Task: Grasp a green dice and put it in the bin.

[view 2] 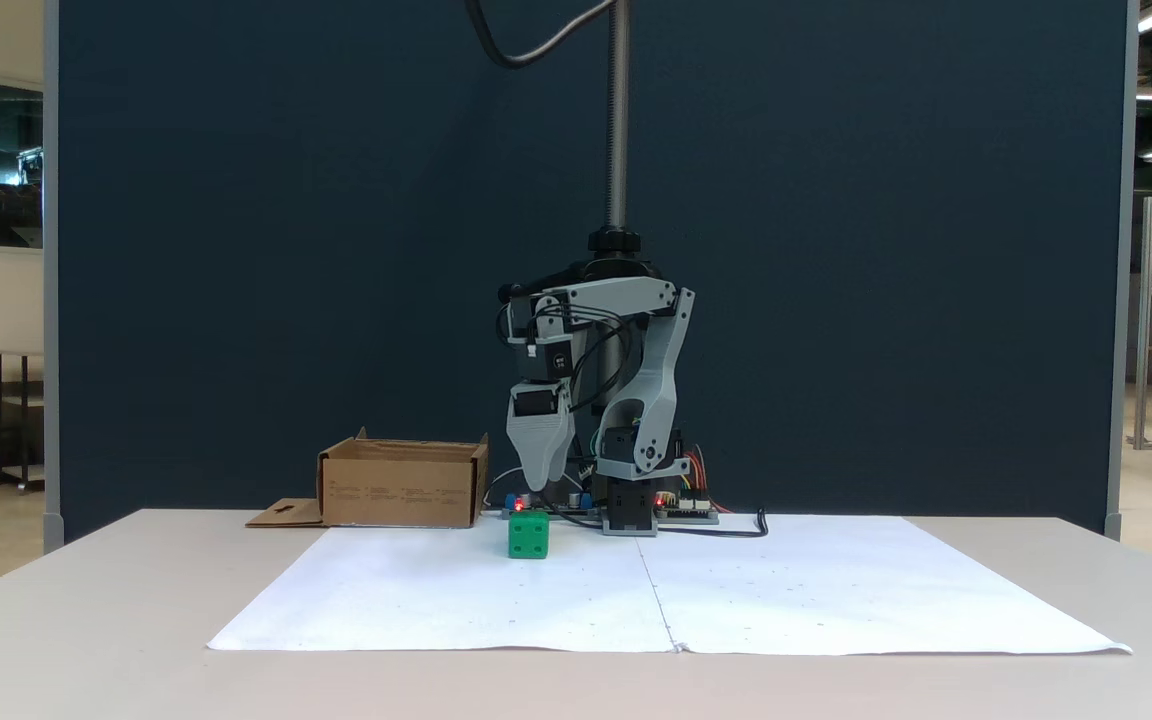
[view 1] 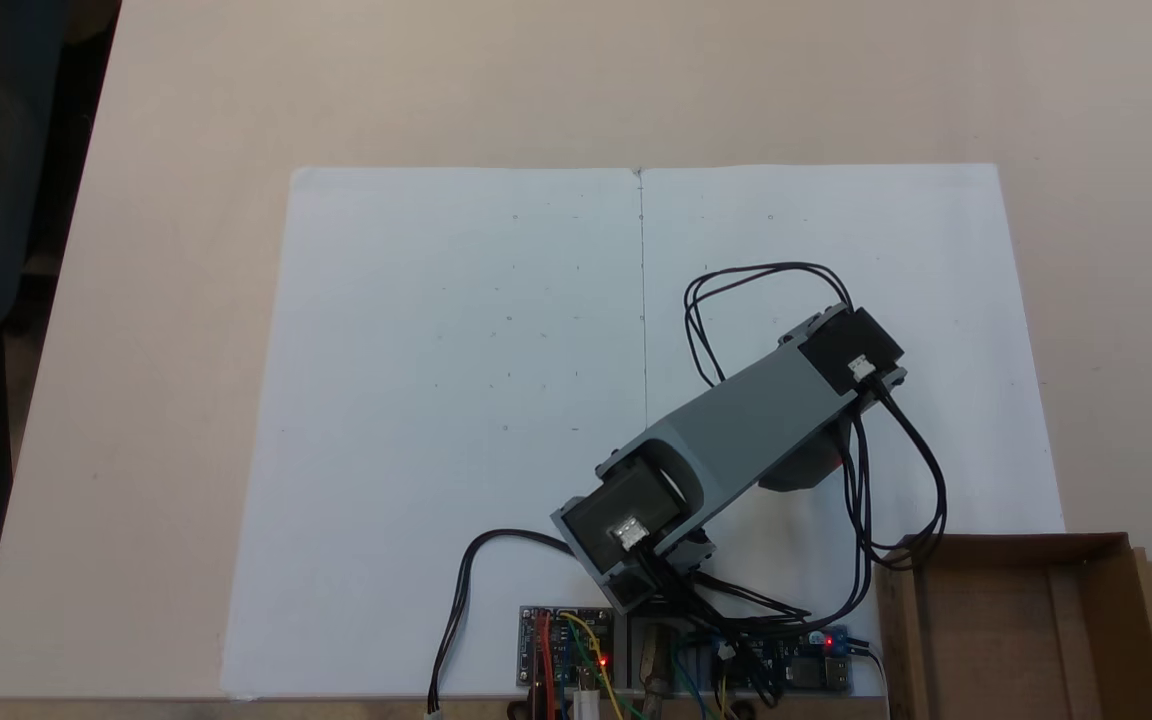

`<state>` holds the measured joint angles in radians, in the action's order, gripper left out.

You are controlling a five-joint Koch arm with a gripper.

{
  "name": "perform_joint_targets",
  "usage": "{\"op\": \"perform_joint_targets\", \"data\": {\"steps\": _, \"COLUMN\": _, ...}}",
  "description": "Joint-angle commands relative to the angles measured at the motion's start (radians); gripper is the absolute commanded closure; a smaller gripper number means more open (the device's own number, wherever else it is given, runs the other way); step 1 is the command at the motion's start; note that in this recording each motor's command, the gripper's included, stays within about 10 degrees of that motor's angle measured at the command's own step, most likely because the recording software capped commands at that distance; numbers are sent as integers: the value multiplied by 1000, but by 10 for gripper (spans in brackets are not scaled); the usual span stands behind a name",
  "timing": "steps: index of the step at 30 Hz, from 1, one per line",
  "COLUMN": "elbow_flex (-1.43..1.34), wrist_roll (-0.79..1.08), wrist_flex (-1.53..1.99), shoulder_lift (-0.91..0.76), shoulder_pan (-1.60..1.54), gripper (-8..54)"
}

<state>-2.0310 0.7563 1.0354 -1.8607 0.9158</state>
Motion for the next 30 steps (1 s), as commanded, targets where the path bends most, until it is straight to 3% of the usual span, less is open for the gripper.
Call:
{"op": "perform_joint_targets", "data": {"steps": 1, "elbow_flex": -18, "wrist_roll": 61, "wrist_flex": -104, "shoulder_lift": -48, "shoulder_pan": 2, "gripper": -7}}
{"op": "perform_joint_targets", "data": {"steps": 5, "elbow_flex": -106, "wrist_roll": 72, "wrist_flex": -270, "shoulder_lift": -77, "shoulder_pan": -18, "gripper": -7}}
{"op": "perform_joint_targets", "data": {"steps": 18, "elbow_flex": -121, "wrist_roll": 181, "wrist_flex": -322, "shoulder_lift": -81, "shoulder_pan": -43, "gripper": -7}}
{"op": "perform_joint_targets", "data": {"steps": 30, "elbow_flex": -124, "wrist_roll": 212, "wrist_flex": -353, "shoulder_lift": 18, "shoulder_pan": -46, "gripper": -4}}
